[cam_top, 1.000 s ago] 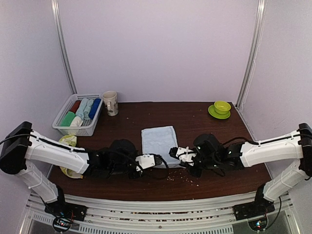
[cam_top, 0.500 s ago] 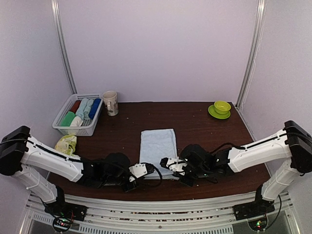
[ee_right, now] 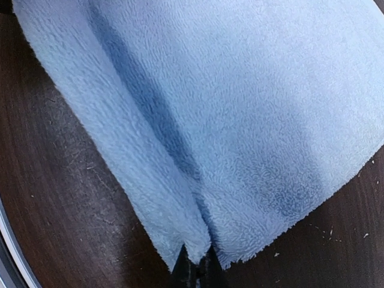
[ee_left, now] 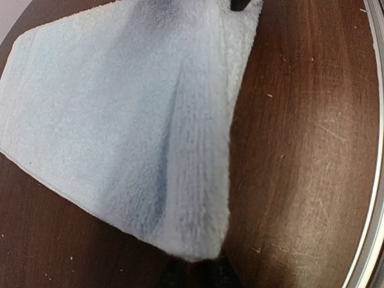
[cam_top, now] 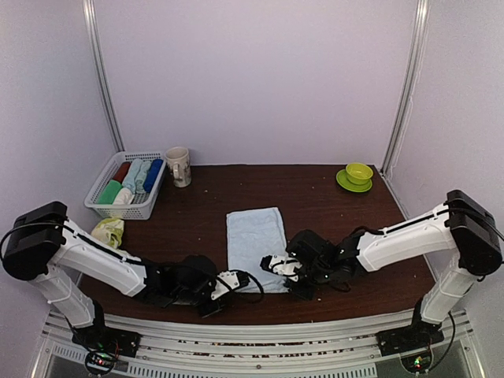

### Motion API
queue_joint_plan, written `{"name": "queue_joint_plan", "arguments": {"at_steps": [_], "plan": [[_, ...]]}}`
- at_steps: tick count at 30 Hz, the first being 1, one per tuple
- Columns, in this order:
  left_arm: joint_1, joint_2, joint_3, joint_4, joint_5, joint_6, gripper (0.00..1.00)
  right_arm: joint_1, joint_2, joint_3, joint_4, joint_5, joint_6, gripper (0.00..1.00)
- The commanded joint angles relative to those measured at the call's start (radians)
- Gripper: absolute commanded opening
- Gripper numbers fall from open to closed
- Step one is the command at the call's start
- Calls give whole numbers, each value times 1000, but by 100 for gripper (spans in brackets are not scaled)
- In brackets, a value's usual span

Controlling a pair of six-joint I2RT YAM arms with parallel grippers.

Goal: Roll the towels
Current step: Put down the towel at the center of the board.

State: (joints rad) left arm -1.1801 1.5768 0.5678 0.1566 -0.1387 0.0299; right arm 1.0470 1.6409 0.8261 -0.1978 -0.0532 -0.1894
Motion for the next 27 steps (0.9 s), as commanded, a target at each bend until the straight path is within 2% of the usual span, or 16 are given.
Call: {"name": "queue_joint_plan", "arguments": {"at_steps": [1, 3, 8, 15, 19, 27], "plan": [[3, 51, 41, -26, -42, -51, 17, -17, 43, 46, -69, -47, 11, 0], [8, 44, 35, -16, -50, -66, 18, -24, 59, 64, -80, -65, 10, 0], [8, -78, -45, 50, -31, -75, 54, -34, 71, 89, -94, -77, 9, 0], [8, -241, -134, 105, 5, -47, 80, -49, 71, 124, -120, -84, 1, 0], [8, -244, -144, 160, -2, -32, 82, -51, 80, 151, -144, -88, -4, 0], [8, -110, -82, 205, -14, -3, 81, -53, 83, 194, -191, -98, -12, 0]]}}
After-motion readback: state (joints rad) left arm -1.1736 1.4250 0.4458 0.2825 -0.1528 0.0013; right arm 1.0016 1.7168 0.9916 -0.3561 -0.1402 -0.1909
